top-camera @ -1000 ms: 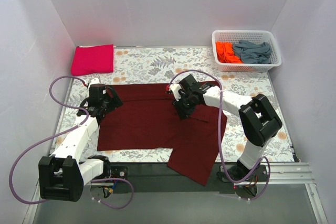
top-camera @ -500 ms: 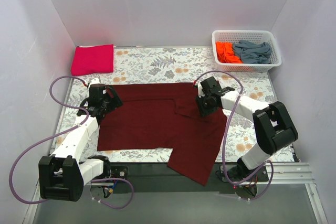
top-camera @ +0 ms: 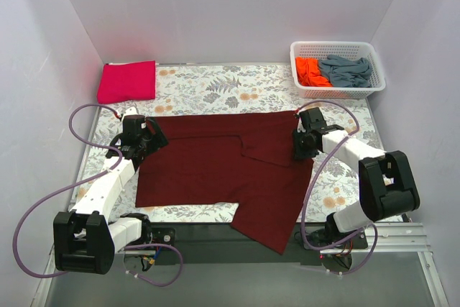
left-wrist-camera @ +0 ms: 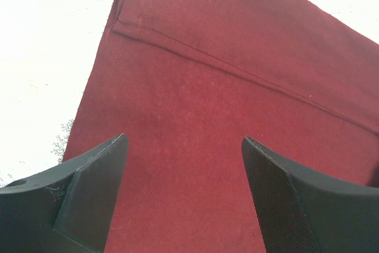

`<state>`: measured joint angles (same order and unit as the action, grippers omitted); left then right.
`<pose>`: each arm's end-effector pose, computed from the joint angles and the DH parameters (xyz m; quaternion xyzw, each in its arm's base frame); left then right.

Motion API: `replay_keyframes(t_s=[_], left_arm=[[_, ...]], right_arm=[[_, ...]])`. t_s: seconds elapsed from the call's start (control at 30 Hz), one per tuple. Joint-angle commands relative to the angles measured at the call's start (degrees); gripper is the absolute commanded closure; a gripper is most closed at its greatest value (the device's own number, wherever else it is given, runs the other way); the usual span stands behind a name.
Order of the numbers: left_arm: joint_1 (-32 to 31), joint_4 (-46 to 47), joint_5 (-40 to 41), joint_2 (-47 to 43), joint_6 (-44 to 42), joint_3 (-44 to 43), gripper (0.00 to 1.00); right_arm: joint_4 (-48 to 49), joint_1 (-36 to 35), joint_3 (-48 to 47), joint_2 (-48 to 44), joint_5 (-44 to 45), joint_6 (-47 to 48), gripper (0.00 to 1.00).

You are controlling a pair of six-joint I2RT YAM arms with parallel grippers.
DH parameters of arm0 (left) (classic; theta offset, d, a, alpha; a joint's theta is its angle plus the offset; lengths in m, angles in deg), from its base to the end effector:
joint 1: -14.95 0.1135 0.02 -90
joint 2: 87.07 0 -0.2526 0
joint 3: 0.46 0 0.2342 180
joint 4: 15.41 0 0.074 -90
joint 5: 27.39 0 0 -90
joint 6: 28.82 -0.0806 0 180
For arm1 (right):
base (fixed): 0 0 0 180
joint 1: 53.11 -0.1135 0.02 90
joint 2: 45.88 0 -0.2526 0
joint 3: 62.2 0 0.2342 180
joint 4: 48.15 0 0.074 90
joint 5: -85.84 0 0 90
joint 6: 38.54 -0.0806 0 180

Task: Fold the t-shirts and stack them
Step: Fold the tshirt

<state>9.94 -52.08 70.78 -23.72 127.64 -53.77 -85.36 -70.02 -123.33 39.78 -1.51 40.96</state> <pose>0.2428 -0.0098 0.1865 -0.4963 0.7836 -0.1611 0.3373 0.2758 0.0799 0.1320 -0.0486 0.9683 0.0360 0.2424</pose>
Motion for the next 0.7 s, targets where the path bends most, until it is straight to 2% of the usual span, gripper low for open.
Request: replay_keyframes(t_s=[0.0,0.07,0.2,0.4,0.67], left_arm=[[-0.2,0.7,0.6,-0.4,-0.5,0.0,0.24],[-0.2,0.6,0.7,-0.4,-0.5,-0.1,0.24],[-0.2,0.6,0.9,-0.4,-0.5,-0.1,0.24],[-0.2,0.6,1.1,-0.5,-0.5,0.0,0.24],[-0.2,0.6,1.3,-0.9,-0.5,0.1,0.24]], right_arm=[[2.8,-2.9,-1.4,-4.6,-2.3,0.9,0.64],[3.8,-5.3,-2.5,-5.4,-2.2,0.5,0.62],[8.0,-14.4,-3.3,-5.9,-0.3,-2.6,0.59],[12.6,-25.8,-6.9,0.2,9.9,-5.1,0.57],[16.7,-33.2,-11.0,7.6,17.3,-6.1,0.57]])
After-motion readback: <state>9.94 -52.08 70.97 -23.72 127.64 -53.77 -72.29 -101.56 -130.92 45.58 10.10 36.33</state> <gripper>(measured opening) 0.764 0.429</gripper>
